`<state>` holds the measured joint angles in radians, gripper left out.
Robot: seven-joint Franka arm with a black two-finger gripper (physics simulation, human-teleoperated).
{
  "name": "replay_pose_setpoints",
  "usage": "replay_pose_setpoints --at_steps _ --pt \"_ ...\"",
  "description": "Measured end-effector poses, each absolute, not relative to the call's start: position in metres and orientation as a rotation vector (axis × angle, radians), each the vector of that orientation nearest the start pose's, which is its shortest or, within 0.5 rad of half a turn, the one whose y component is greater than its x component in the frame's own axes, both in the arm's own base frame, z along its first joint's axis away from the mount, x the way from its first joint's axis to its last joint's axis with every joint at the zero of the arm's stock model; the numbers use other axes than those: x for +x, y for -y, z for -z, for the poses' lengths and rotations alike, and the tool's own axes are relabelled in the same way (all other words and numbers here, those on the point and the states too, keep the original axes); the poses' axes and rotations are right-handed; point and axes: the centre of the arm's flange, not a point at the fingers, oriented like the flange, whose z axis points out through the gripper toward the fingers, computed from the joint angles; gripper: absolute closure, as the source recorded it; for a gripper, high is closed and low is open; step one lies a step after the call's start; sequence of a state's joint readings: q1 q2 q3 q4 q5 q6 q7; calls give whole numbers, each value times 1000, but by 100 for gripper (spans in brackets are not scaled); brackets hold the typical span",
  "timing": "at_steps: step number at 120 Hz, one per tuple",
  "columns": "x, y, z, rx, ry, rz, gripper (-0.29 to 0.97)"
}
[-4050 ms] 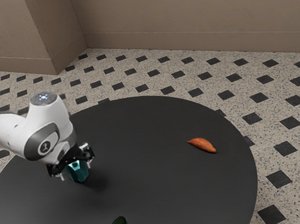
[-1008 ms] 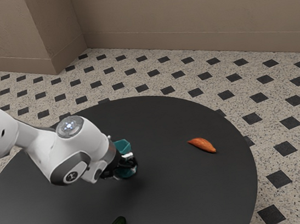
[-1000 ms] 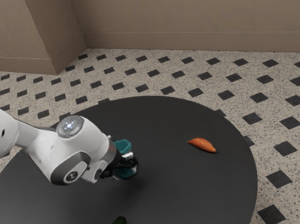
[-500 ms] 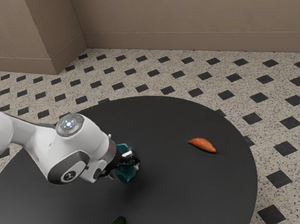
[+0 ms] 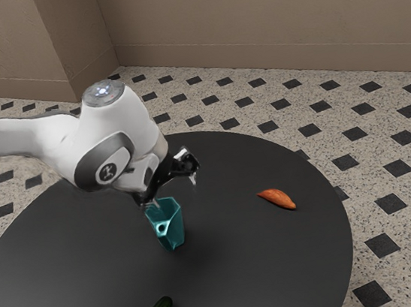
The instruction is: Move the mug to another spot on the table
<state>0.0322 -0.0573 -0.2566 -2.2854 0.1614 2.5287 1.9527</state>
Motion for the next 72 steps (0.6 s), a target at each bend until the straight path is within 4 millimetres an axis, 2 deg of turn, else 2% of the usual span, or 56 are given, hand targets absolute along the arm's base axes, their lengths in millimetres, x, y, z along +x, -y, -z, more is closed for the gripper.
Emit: replay_pose_setpoints --at_steps 13,23,33,43,50,60,72 --pt "557 116 -439 -1431 -2590 158 0" --pt "574 108 -464 -1635 -2571 134 0" --pt "585 89 -491 -1846 -2494 110 0" --pt "590 66 -520 -2030 -2385 106 0" --pt "591 57 -539 -2117 -2316 108 0" --pt "589 58 -555 -2204 -2250 98 0" --pt "585 66 -561 -2280 -2197 72 0"
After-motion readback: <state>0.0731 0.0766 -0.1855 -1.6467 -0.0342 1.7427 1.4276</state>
